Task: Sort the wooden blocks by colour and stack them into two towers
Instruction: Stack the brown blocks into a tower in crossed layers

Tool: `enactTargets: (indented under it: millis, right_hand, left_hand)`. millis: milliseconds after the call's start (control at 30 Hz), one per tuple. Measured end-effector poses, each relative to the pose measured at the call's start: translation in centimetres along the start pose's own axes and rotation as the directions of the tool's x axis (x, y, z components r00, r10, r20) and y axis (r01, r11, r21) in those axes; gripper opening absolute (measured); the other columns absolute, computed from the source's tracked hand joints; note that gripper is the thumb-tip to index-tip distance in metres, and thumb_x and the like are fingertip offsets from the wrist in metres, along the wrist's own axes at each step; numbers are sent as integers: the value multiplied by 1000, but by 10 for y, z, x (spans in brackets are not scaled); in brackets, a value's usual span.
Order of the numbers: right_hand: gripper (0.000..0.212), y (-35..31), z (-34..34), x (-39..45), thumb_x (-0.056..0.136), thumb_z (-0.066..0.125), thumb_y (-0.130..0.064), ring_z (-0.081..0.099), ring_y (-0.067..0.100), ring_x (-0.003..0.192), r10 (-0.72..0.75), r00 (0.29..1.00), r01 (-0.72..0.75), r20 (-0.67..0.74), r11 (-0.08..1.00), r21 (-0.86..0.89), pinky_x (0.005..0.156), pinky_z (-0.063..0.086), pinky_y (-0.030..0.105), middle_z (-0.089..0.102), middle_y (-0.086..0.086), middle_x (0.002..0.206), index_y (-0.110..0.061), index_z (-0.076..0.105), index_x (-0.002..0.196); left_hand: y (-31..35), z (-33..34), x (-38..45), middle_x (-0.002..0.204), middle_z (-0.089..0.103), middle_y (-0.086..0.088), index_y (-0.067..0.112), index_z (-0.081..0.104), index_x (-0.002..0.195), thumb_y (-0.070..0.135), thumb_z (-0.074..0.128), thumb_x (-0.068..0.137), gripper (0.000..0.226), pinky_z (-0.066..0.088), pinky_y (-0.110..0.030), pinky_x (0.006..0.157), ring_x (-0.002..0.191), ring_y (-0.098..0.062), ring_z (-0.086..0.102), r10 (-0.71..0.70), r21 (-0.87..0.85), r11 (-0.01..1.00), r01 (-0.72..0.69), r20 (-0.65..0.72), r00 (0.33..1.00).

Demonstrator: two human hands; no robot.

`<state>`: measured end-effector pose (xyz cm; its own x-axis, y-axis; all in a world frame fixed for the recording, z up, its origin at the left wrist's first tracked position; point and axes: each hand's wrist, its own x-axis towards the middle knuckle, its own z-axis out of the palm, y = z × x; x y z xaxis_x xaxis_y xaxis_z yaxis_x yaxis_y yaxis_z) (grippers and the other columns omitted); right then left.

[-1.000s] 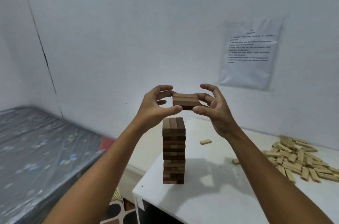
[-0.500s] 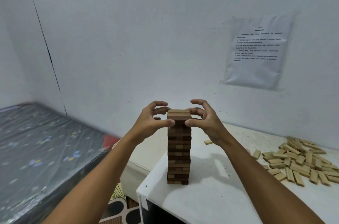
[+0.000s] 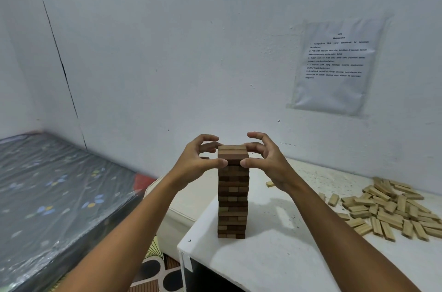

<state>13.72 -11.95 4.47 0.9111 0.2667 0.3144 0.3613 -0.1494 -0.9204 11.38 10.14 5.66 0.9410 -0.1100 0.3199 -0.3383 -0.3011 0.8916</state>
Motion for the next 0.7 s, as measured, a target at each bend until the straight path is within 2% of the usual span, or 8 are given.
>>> enactTargets:
  millis: [433, 600, 700]
  right_hand:
    - [88, 1, 1, -2, 52, 80, -46, 52, 18, 123, 13, 1000, -13, 7, 1000, -17, 102, 40, 36, 62, 0, 124, -36, 44, 132]
    - [75, 0, 0, -1, 60, 81, -36, 53, 15, 123, 12, 1000, -11, 13, 1000, -29, 99, 41, 34, 61, -2, 124, -44, 46, 126]
    - [79, -1, -2, -1, 61, 80, -34, 51, 16, 124, 1, 1000, 0, 18, 999, -50, 103, 42, 37, 59, -3, 124, -41, 44, 131]
  left_hand:
    - [-1, 3, -1, 118, 65, 2, 27, 60, 115, 50, 81, 48, 74, 52, -36, 94, 111, -13, 60, 25, 28, 999, -25, 1, 1000]
    - [-1, 2, -1, 116, 66, 4, 28, 62, 114, 51, 80, 51, 70, 51, -35, 94, 111, -12, 60, 24, 43, 999, -24, 15, 1000]
    - [1, 2, -2, 121, 64, 6, 32, 60, 116, 53, 80, 50, 71, 51, -33, 94, 115, -12, 58, 24, 56, 998, -25, 32, 999]
